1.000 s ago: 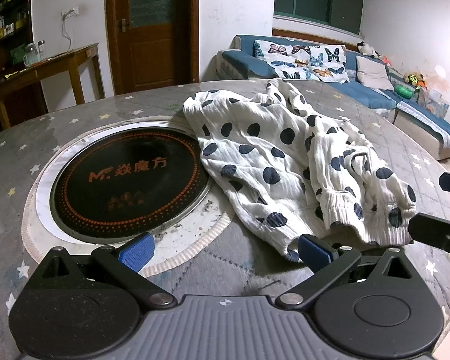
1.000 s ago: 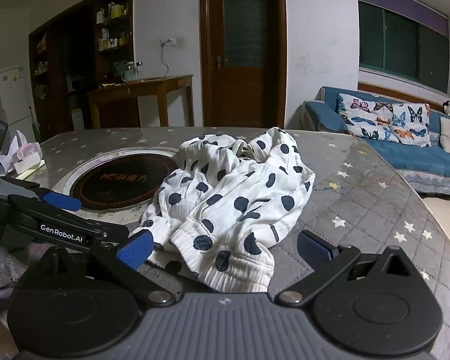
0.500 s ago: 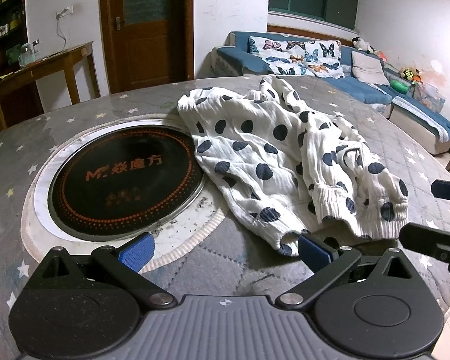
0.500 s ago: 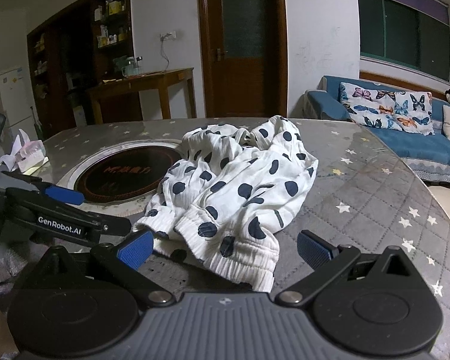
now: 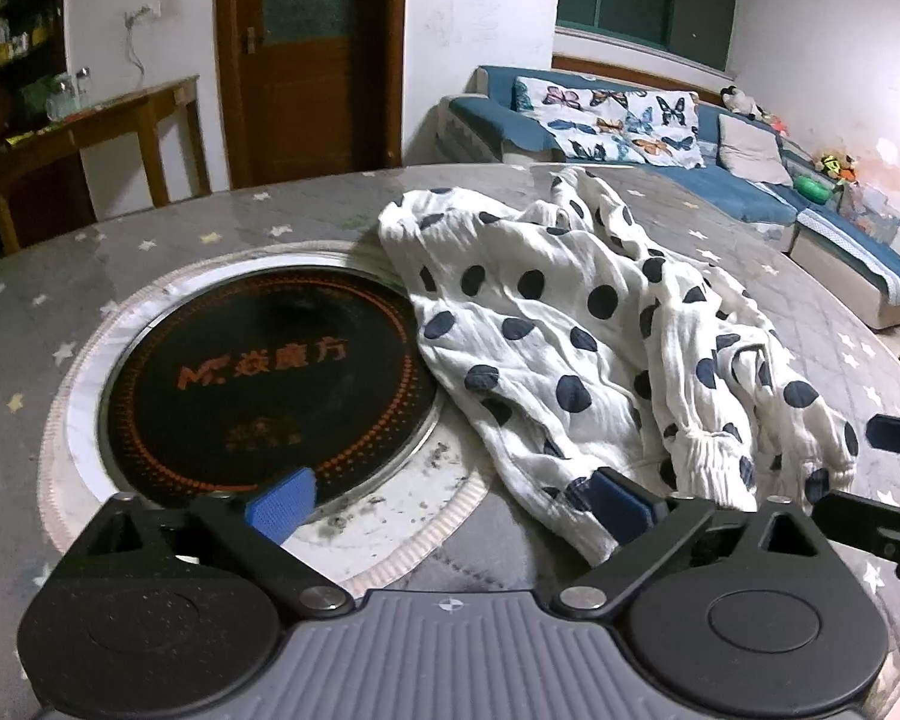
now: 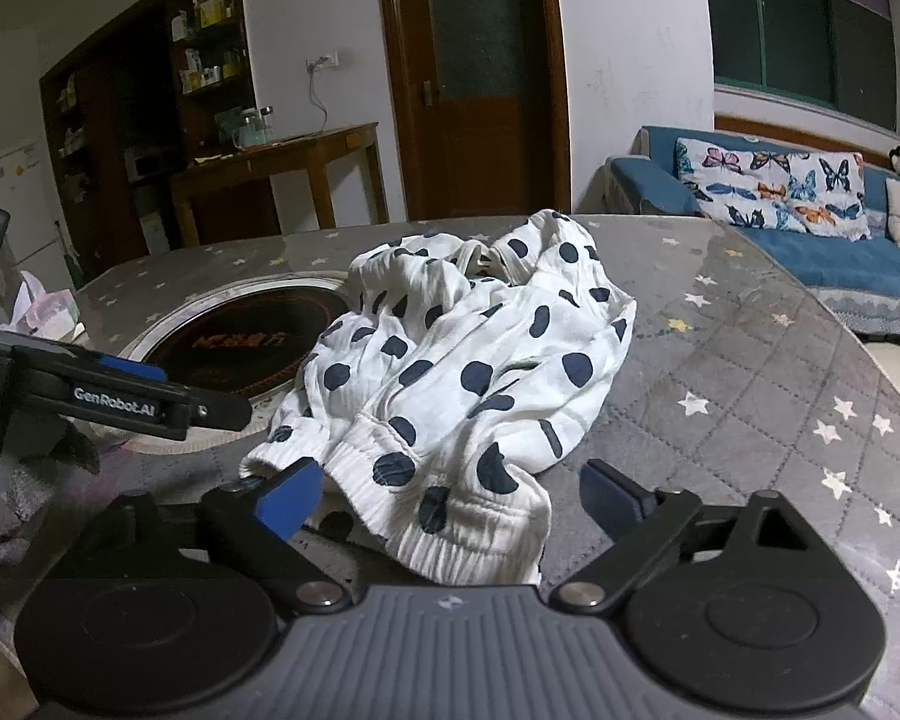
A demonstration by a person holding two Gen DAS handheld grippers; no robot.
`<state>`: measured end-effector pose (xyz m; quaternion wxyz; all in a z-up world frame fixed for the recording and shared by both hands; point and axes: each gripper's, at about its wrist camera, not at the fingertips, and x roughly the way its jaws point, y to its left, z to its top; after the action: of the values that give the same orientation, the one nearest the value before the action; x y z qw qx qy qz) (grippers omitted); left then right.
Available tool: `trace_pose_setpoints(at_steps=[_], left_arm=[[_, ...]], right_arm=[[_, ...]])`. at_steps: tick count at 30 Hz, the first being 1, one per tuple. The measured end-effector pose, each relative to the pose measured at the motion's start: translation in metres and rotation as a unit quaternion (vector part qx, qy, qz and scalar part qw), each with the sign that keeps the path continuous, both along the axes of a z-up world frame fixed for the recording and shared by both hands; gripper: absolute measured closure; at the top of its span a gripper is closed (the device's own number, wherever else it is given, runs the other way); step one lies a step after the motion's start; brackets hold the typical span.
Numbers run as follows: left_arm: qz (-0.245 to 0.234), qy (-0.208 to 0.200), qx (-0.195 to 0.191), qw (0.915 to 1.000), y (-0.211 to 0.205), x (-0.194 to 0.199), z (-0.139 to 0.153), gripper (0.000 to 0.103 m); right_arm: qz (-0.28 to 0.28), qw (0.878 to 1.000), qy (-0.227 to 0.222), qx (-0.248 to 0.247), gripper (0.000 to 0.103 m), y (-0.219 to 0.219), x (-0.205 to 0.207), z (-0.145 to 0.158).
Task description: Fold clothes
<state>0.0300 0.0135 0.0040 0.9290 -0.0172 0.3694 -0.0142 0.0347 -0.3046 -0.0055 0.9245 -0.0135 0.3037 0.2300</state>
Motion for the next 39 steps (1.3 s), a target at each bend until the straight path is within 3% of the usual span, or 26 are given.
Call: trace_pose_setpoints(at_steps=[8, 10, 13, 23, 27, 39], left_arm=[[-0.021, 0.018, -0.007, 0.9996, -0.006, 0.011, -0.009, 0.042], [-0.026, 0.022, -0.009, 0.9994, -0.007, 0.014, -0.012, 0.054], [-0.034, 0.028, -0.012, 0.9989, -0.010, 0.018, -0.015, 0.062], [-0.037, 0.030, -0.020, 0.9987, -0.005, 0.017, -0.015, 0.061], [-0.039, 0.029, -0.022, 0.9986, -0.007, 0.015, -0.012, 0.060], [-0.056, 0.031, -0.040, 0.9971, -0.016, 0.011, -0.004, 0.057]], right_arm=[[0.040, 0.999, -0.031, -0.005, 0.012, 0.020, 0.000, 0.016], [0.055, 0.998, -0.035, -0.007, 0.015, 0.026, -0.001, 0.018], [0.081, 0.996, -0.022, -0.010, 0.023, 0.038, 0.003, 0.015], [0.100, 0.994, 0.029, -0.041, 0.052, 0.054, 0.016, -0.016], [0.085, 0.995, 0.035, -0.040, 0.070, 0.047, 0.018, -0.017], [0.050, 0.998, 0.042, 0.005, 0.091, 0.019, 0.024, -0.009]])
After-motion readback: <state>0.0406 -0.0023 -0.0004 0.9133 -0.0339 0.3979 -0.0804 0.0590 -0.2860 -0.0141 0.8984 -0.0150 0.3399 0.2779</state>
